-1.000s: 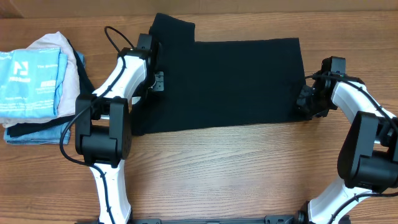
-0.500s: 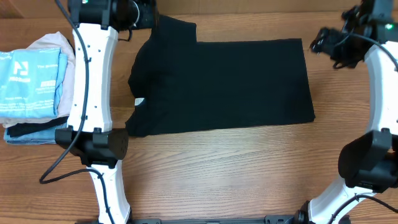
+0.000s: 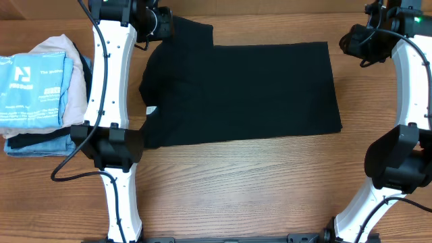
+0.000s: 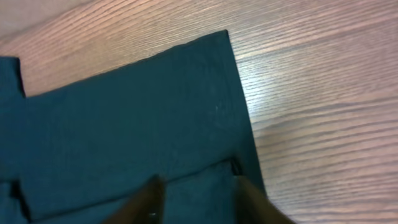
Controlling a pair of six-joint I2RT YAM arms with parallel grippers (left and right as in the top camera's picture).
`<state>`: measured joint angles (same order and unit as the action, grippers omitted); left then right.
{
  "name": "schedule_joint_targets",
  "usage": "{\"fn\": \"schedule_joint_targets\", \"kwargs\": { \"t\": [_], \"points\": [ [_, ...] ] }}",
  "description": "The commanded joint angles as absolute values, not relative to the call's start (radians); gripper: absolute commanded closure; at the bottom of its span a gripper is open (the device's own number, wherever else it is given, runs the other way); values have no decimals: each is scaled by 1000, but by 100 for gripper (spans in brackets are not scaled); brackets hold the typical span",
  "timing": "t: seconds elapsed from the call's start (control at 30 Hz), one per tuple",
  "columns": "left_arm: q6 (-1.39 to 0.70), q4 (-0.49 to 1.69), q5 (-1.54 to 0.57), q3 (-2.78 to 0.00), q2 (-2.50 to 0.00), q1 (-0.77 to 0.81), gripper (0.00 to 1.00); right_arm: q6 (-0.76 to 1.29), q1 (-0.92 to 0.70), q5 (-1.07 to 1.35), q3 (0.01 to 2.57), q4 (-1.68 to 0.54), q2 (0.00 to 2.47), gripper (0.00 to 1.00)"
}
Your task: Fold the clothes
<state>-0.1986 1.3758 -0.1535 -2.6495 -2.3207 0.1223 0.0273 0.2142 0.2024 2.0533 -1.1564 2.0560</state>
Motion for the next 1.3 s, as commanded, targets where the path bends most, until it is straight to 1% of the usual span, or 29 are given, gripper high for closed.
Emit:
{"fn": "schedule_joint_targets", "kwargs": {
  "t": [0.0,0.03,0.07,0.17,0.27,0.33,0.5,0.7,0.9,1.1,1.27],
  "points": [
    [-180,1364,-123,-2639,-2335,111,82,26,205,204,2064,-1124,2059,96],
    [-180,1361,-123,-2632,-2351,110,89,25,198,204,2061,-1110,2077,96],
    [-180,1359,-123,-2629,-2380,110,91,25,191,204,2055,-1095,2095,96],
    [-180,1357,-123,-2629,-2482,112,92,25,171,204,2001,-1019,2146,96],
    [-180,1351,-123,-2629,-2578,111,96,25,162,204,1982,-992,2203,96],
    [-180,1329,-123,-2629,-2646,111,96,21,157,204,1982,-982,2245,96],
    [-199,1244,-123,-2629,-2694,113,96,-53,135,204,1981,-883,2347,96],
    [-187,1202,-100,-2626,-2711,114,96,-53,129,200,1970,-805,2387,96],
    [-187,1193,-64,-2626,-2712,115,96,-52,129,192,1861,-704,2387,96],
    [-187,1191,-50,-2618,-2749,115,96,-41,129,173,1795,-700,2387,96],
    [-192,1245,-58,-2614,-2786,120,96,-14,133,150,1794,-767,2387,96]
  ]
}}
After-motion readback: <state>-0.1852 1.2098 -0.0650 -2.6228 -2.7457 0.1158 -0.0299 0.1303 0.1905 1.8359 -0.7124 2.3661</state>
